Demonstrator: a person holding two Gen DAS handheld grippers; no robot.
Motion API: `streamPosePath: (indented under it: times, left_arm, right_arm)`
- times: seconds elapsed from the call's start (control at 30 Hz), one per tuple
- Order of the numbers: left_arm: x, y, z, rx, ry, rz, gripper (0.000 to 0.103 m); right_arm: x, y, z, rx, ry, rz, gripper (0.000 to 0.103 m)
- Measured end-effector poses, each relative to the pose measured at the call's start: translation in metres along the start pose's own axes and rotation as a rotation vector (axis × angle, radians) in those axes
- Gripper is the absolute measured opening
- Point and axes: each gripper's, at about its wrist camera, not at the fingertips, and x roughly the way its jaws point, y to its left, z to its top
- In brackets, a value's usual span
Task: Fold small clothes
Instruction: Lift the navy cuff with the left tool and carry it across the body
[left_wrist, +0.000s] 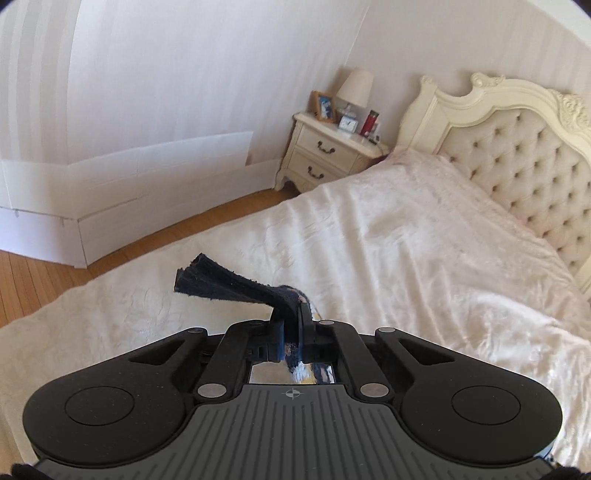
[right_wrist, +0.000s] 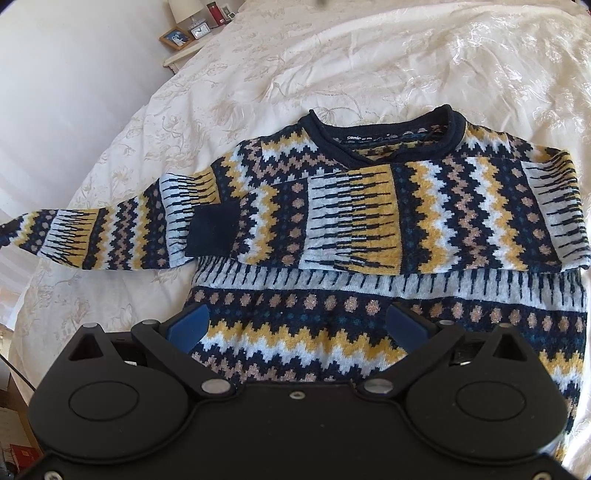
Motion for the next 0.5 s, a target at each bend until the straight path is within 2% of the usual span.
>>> streamPosePath:
  times: [0.13,0.23,0.4,0.5]
  left_arm:
    - [-0.029,-0.033,0.012,0.038,-0.050,-0.051,0.006]
    - [-0.044,-0.061,0.013,0.102,-0.068,-0.075,0.006]
    - [-0.052,-0.117,0.001,0.216,-0.087,-0.140,0.006]
    - [-0.055,-0.155,-0.011,0.266,-0.086,-0.208,0.006]
  right_arm:
    - [-0.006,-0.011,-0.002,0.011,-0.011,0.023,0.102]
    - [-0.010,-0.020,-0.003,0.020,-0.021,0.041,0.102]
    - [-0.020,-0.034,-0.005,0.027,-0.037,0.067,0.102]
    - [-0.027,-0.045,-0.009,0.038,-0.047,0.074,0.102]
